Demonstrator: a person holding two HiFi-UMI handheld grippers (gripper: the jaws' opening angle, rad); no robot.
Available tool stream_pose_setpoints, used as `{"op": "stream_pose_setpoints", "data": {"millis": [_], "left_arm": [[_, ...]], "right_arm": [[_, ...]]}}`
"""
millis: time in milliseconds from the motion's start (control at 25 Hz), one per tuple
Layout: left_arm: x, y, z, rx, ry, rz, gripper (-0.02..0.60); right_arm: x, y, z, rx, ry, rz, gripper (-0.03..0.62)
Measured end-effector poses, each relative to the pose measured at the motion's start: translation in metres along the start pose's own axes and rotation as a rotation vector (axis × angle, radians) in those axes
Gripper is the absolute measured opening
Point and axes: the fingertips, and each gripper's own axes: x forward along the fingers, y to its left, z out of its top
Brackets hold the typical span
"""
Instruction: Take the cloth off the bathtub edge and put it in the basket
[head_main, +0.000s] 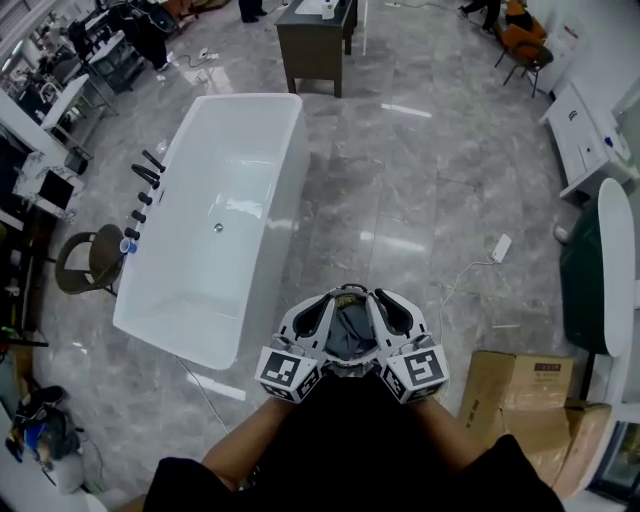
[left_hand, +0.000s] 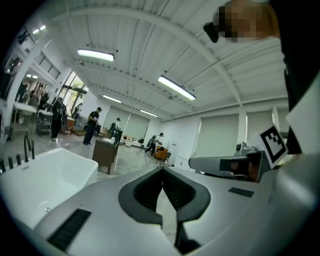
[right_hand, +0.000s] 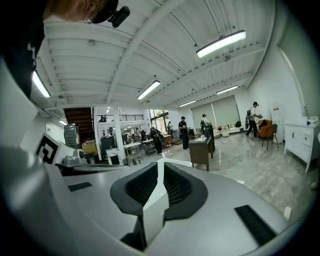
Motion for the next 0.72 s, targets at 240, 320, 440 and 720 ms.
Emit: {"op": "stream_pose_setpoints", "data": {"millis": [240, 320, 440, 720], "left_arm": [[-0.014, -0.026, 0.021, 0.024, -0.029, 0.088, 0.014], [-0.014, -0.03, 0.025, 0.021, -0.037, 0.132, 0.014], [-0.013, -0.044, 0.031, 0.016, -0.046, 0.176, 0.014], [-0.007, -0.087, 0.027, 0.031, -0.075, 0.232, 0.014]], "right_arm": [[-0.03, 0.011, 0.03, -0.041, -0.017, 0.004, 0.035], [-0.041, 0.013, 0.036, -0.083, -0.06, 0.042, 0.035], [-0.059, 0.013, 0.048, -0.118, -0.112, 0.092, 0.034], [-0.073, -0.007, 0.042, -0.117, -0.074, 0.125, 0.032]]}}
